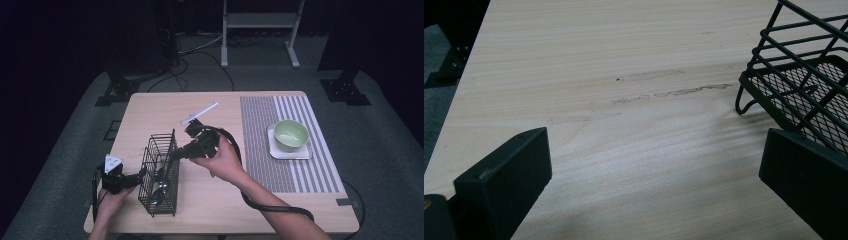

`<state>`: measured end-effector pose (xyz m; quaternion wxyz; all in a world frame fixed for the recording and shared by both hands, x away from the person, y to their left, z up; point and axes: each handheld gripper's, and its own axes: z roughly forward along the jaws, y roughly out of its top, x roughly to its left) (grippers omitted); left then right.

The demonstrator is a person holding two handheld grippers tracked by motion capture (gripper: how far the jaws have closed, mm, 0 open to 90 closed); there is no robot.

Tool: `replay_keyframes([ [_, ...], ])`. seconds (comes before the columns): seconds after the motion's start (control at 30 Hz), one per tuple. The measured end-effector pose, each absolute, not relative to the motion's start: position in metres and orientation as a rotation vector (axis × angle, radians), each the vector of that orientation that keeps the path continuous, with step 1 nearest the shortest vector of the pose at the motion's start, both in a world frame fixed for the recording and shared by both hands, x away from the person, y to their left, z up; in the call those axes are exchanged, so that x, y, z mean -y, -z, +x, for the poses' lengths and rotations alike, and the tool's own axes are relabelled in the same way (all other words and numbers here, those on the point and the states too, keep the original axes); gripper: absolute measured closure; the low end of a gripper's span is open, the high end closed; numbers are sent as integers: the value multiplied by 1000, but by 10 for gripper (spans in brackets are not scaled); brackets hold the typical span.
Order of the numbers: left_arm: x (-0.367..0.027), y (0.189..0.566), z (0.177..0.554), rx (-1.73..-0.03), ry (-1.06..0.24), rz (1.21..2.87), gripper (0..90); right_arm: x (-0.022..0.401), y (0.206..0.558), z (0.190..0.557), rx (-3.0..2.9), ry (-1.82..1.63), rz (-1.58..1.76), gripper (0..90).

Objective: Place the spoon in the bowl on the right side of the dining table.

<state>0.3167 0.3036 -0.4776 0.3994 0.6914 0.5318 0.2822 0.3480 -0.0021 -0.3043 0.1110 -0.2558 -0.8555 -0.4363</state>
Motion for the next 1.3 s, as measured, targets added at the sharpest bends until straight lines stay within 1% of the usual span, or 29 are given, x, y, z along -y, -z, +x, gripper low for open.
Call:
replay_keyframes([
  [1.3,-303,478,317,-1344,-717,1753,0,38,241,343,2515,1404,-785,886],
])
